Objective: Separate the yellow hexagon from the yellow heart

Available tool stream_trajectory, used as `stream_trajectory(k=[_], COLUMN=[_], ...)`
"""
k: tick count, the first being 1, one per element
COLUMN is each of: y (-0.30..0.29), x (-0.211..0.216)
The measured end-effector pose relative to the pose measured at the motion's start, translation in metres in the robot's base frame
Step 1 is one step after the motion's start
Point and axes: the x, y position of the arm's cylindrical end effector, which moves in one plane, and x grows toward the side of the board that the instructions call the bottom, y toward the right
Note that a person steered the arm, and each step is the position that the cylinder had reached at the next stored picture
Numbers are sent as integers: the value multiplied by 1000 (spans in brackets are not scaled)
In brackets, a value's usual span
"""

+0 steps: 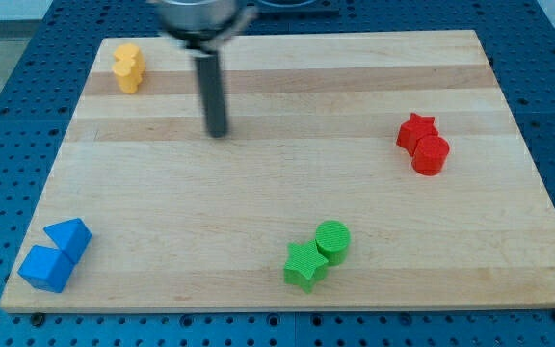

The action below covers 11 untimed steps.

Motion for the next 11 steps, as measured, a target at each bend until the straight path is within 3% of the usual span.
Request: stream_trajectory(k=[2, 4, 6, 7, 8, 9, 11], y=[-162, -165, -151, -69, 22, 39, -45], x=[-38, -51, -156, -148, -110, -103, -121])
